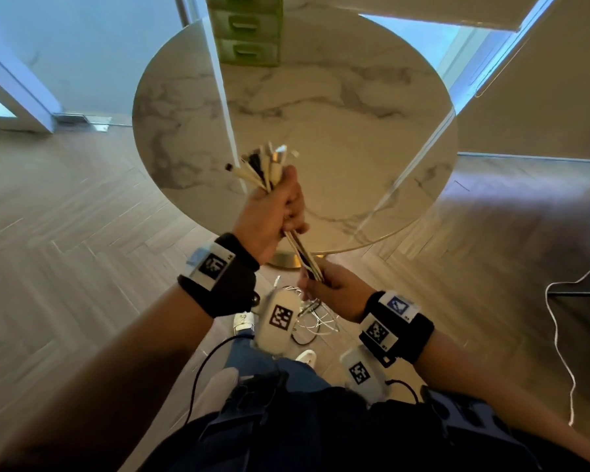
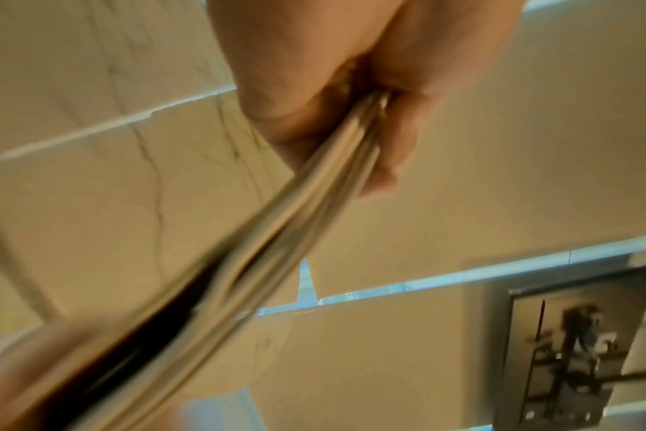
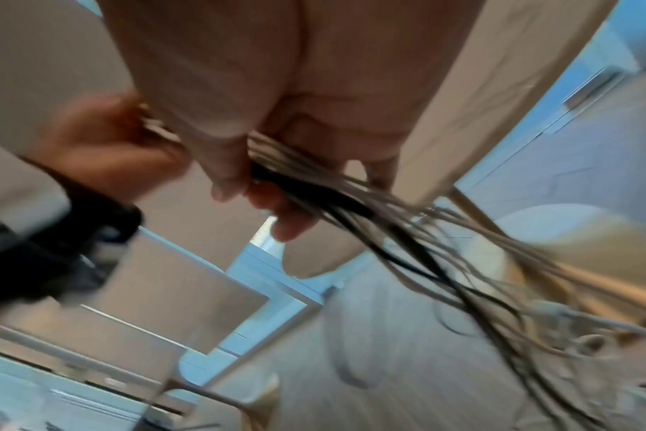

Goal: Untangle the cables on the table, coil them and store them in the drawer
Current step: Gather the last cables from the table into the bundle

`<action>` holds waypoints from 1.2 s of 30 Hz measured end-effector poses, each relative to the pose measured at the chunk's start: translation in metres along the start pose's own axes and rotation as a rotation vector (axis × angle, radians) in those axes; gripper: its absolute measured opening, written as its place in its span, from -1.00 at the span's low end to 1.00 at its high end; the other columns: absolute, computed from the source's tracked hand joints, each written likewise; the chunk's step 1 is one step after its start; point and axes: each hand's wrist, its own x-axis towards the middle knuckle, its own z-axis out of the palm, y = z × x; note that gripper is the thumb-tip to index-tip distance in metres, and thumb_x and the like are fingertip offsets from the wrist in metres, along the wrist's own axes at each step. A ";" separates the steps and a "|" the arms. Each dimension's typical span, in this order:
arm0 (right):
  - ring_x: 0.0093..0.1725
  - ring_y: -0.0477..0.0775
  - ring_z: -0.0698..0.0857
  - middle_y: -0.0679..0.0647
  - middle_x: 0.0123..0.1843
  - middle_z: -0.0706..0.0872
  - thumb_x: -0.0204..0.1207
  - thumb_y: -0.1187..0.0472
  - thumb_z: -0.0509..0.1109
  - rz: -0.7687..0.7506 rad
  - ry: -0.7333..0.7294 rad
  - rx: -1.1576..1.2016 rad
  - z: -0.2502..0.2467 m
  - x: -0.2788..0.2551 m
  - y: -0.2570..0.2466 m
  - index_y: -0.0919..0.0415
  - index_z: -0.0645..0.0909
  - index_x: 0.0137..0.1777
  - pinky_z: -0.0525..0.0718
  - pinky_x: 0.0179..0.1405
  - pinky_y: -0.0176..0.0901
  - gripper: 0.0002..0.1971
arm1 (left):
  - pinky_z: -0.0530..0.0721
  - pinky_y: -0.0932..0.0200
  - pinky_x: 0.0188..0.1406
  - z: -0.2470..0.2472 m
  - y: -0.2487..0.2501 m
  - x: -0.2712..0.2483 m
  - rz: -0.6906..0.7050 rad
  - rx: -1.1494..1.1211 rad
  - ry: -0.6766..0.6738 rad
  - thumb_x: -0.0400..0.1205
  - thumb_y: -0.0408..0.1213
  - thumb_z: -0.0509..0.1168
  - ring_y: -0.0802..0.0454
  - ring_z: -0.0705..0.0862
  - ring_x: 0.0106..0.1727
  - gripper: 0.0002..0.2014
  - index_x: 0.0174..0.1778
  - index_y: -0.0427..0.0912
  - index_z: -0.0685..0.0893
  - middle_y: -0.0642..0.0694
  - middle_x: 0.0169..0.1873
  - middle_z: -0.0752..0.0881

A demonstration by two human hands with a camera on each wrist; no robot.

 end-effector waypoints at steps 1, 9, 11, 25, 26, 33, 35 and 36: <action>-0.22 -0.07 0.64 -0.07 -0.27 0.61 0.60 0.11 0.27 0.059 -0.007 -0.077 0.001 -0.004 0.014 0.07 0.46 -0.10 0.64 -0.01 0.01 -0.92 | 0.38 0.34 -0.66 -0.004 0.009 0.002 0.006 -0.073 0.013 0.75 -0.06 0.03 0.21 0.24 -0.72 -0.58 -0.45 -0.09 0.28 0.12 -0.71 0.28; -0.10 0.07 0.53 0.12 -0.13 0.62 0.66 0.08 0.16 0.280 -0.025 -0.325 0.005 -0.009 0.053 0.21 0.46 0.07 0.39 -0.12 -0.17 -0.80 | 0.35 0.34 -0.67 -0.023 0.011 0.004 0.033 0.747 -0.024 0.60 -0.19 0.37 0.21 0.35 -0.71 -0.70 -0.41 -0.21 0.55 0.01 -0.64 0.48; -0.12 0.06 0.52 -0.07 -0.27 0.53 0.66 0.12 0.17 0.232 -0.022 -0.333 0.004 -0.004 0.049 0.10 0.39 -0.02 0.34 -0.15 -0.20 -0.92 | 0.45 0.34 -0.48 -0.020 -0.011 0.004 0.025 0.975 -0.139 0.55 -0.16 0.43 0.28 0.44 -0.64 -0.76 -0.41 -0.12 0.63 0.05 -0.59 0.55; -0.18 0.07 0.56 0.10 -0.15 0.62 0.56 0.22 0.34 0.115 0.168 -0.246 -0.023 0.002 0.041 0.19 0.46 0.13 0.44 -0.17 -0.19 -0.80 | 0.53 0.36 -0.45 -0.018 -0.030 -0.001 -0.162 0.911 -0.171 0.45 -0.42 0.48 0.18 0.57 -0.58 -0.80 -0.48 -0.26 0.66 0.03 -0.63 0.64; -0.23 0.06 0.54 0.08 -0.22 0.59 0.54 0.24 0.36 0.117 0.196 -0.225 -0.022 0.001 0.049 0.15 0.45 0.02 0.44 -0.20 -0.18 -0.86 | 0.47 0.43 -0.55 -0.015 -0.022 -0.004 -0.144 0.830 -0.147 0.46 -0.47 0.46 0.22 0.52 -0.66 -0.77 -0.50 -0.29 0.63 0.04 -0.69 0.61; 0.04 0.18 0.65 0.19 0.02 0.70 0.50 0.30 0.36 0.198 0.189 -0.240 0.006 0.002 0.092 0.26 0.58 0.03 0.56 0.11 -0.08 -0.87 | 0.16 0.42 -0.82 -0.011 0.023 -0.003 -0.100 0.479 -0.060 0.51 -0.48 0.39 0.20 0.27 -0.78 -0.62 -0.64 -0.14 0.57 -0.07 -0.64 0.53; 0.15 0.20 0.60 0.19 0.14 0.65 0.46 0.26 0.40 0.225 0.140 -0.318 0.013 0.003 0.110 0.21 0.59 0.08 0.53 0.25 0.11 -0.79 | 0.11 0.41 -0.80 -0.012 0.028 -0.004 -0.094 0.466 -0.063 0.53 -0.46 0.37 0.19 0.23 -0.75 -0.56 -0.69 -0.11 0.58 -0.05 -0.63 0.52; 0.28 0.19 0.53 0.16 0.29 0.58 0.44 0.19 0.43 0.243 0.103 -0.369 0.017 0.004 0.120 0.16 0.56 0.21 0.48 0.34 0.15 -0.67 | 0.09 0.40 -0.79 -0.012 0.028 -0.005 -0.095 0.449 -0.067 0.55 -0.46 0.35 0.18 0.22 -0.73 -0.54 -0.72 -0.10 0.58 -0.03 -0.63 0.51</action>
